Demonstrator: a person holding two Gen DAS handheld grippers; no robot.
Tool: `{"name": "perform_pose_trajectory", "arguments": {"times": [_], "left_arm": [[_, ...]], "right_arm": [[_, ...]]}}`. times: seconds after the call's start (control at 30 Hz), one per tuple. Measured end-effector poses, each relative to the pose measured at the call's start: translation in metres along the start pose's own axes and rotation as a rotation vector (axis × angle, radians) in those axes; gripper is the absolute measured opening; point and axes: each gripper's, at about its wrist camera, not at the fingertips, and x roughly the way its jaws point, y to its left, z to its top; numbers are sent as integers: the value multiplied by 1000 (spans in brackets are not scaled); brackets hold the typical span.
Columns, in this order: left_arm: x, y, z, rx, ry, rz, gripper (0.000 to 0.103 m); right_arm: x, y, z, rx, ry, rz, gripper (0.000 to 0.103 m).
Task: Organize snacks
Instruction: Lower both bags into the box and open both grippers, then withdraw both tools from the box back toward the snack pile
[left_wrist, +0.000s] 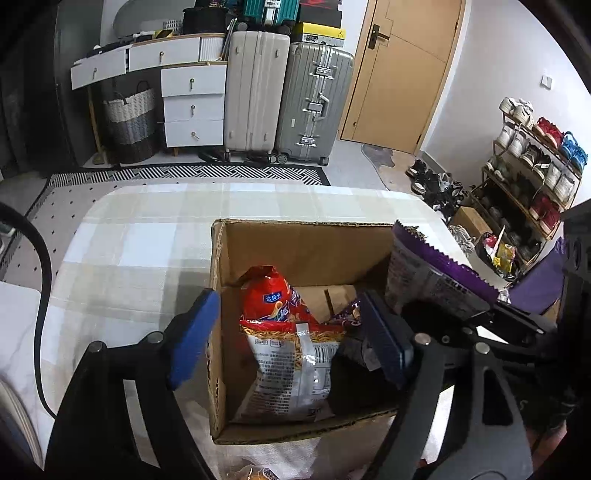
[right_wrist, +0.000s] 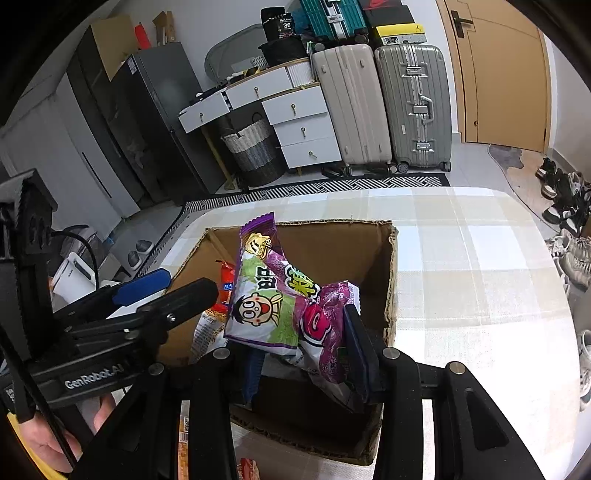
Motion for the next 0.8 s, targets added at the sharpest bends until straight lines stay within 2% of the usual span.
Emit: {"name": "perform_pose_trajectory", "arguments": {"times": [0.17, 0.3, 0.33, 0.53, 0.7, 0.8], "left_arm": [[-9, 2, -1, -11, -13, 20, 82], [-15, 1, -2, -11, -11, 22, 83], [-15, 1, -1, -14, -12, 22, 83], [-24, -3, -4, -13, -17, 18, 83], [-42, -8, -10, -17, -33, 32, 88], [-57, -12, -14, -25, -44, 31, 99]], "right_arm": [[0, 5, 0, -3, 9, -20, 41], [1, 13, -1, -25, 24, -43, 42], [1, 14, -2, -33, 27, -47, 45], [-10, 20, -2, -61, -3, -71, 47], [-23, 23, -6, -67, -16, -68, 47], [-33, 26, -10, -69, -24, -71, 47]]}}
